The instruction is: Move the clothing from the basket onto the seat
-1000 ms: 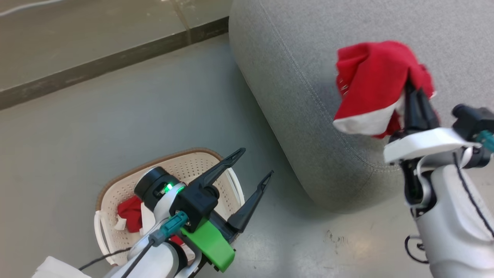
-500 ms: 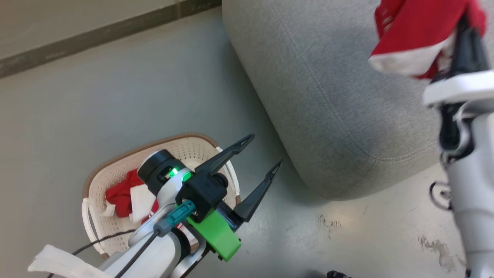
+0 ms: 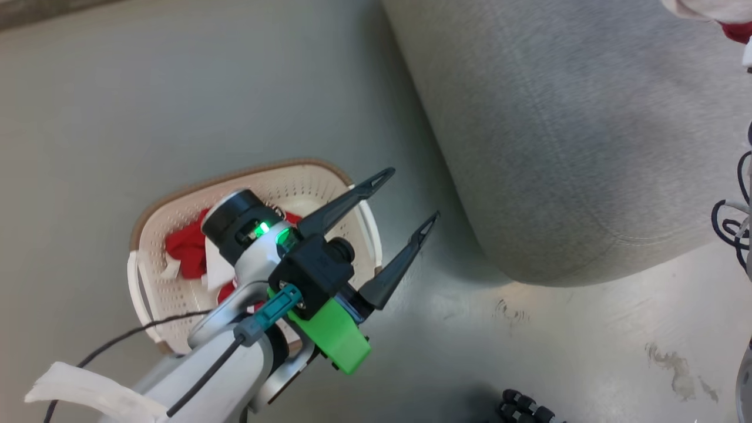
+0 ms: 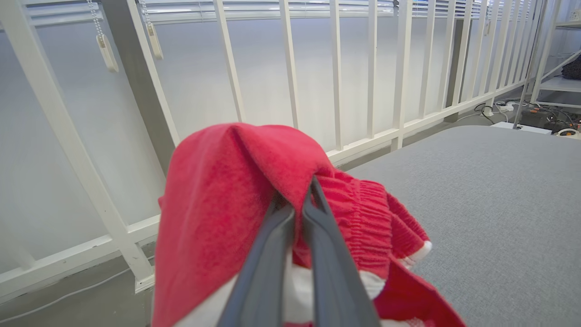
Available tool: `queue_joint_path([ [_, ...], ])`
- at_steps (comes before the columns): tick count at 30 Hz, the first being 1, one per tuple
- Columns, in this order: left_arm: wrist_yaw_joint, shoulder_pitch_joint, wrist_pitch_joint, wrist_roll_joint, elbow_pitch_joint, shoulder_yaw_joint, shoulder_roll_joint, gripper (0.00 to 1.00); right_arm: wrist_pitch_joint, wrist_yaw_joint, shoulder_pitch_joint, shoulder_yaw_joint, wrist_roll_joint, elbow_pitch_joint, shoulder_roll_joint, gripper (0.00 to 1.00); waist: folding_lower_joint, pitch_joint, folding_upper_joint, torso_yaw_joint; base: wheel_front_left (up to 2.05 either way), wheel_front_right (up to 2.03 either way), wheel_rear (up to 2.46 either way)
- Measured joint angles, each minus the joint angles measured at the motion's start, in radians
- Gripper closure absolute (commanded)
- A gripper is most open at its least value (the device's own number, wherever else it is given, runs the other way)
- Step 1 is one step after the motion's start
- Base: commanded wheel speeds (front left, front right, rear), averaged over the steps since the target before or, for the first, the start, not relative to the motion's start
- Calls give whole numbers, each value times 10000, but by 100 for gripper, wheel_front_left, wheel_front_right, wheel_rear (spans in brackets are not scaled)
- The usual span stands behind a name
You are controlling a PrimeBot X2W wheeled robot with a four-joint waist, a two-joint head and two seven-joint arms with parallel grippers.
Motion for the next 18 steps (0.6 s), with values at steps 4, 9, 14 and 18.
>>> queue_joint_path([
  [4, -13, -226, 44, 67, -117, 10, 23, 0, 0, -23, -161, -115, 46, 625, -25, 100, 0, 420, 0, 214, 0, 0, 0],
  [9, -98, -407, 88, 104, -148, 35, 52, 0, 0, -96, -255, -288, 157, 1229, -58, 100, 0, 804, 0, 405, 0, 0, 0],
  [14, -136, -506, 69, 132, -48, 171, 144, 0, 0, -96, -320, -291, 209, 1852, 144, 100, 0, 1178, 0, 581, 0, 0, 0],
  [18, -173, -517, 27, 128, 94, 196, 180, 0, 0, -82, -335, -303, 209, 2171, 176, 100, 0, 1294, 0, 644, 0, 0, 0],
])
